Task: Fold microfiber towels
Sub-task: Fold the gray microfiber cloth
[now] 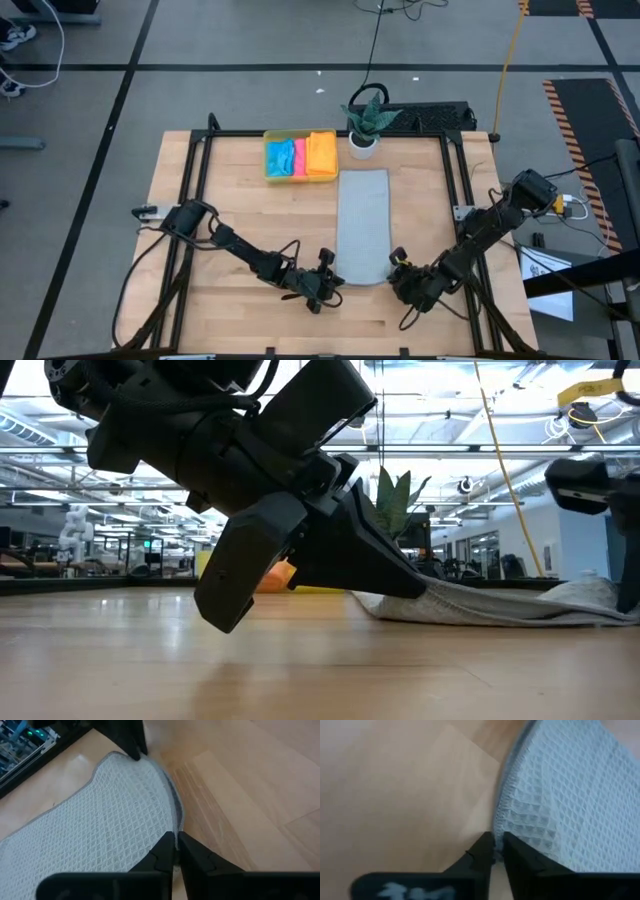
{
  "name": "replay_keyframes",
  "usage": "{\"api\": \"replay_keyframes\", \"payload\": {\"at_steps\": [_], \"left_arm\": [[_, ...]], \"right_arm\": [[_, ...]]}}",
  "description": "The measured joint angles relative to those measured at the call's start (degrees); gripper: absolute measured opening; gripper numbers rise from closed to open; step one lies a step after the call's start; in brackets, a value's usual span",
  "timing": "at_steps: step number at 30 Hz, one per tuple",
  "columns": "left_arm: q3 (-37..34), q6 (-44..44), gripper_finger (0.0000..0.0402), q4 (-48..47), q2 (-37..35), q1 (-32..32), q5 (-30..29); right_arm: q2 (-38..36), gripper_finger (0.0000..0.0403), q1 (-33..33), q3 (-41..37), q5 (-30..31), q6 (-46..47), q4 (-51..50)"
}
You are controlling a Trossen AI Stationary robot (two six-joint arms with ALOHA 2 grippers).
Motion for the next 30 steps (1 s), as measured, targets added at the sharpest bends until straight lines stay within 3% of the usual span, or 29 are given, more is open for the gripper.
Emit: {"api": "replay_keyframes", "payload": {"at_steps": [4,10,14,19,23,30], "left_arm": [[0.02,0.66,0.0009,0.0,-0.02,0.0,0.0],[0.02,2.02,0.0022,0.04,-0.25,-1.37,-0.02],[0.02,2.25,0.0028,0.11,-2.04,-3.09,-0.02],[0.06,3.95,0.003,0.02,-4.56,-4.83,-1.24],[0.09,4.7,0.003,-2.45,-6.41,-5.66,-5.46],[0.09,0.53,0.003,-7.48,-9.27,-5.13,-16.94]], "right_arm": [[-0.07,0.0007,-1.02,-0.12,0.07,1.53,0.15],[-2.28,0.0007,-0.87,-0.45,-5.79,7.27,3.88],[-4.85,0.0003,0.41,-0.36,-11.32,11.08,11.95],[-6.8,0.0003,1.25,-0.34,-13.7,11.3,21.6],[-9.44,0.0001,1.87,-0.32,-11.51,11.63,21.08],[-15.79,0.0001,1.96,-0.3,0.97,21.56,11.17]]}}
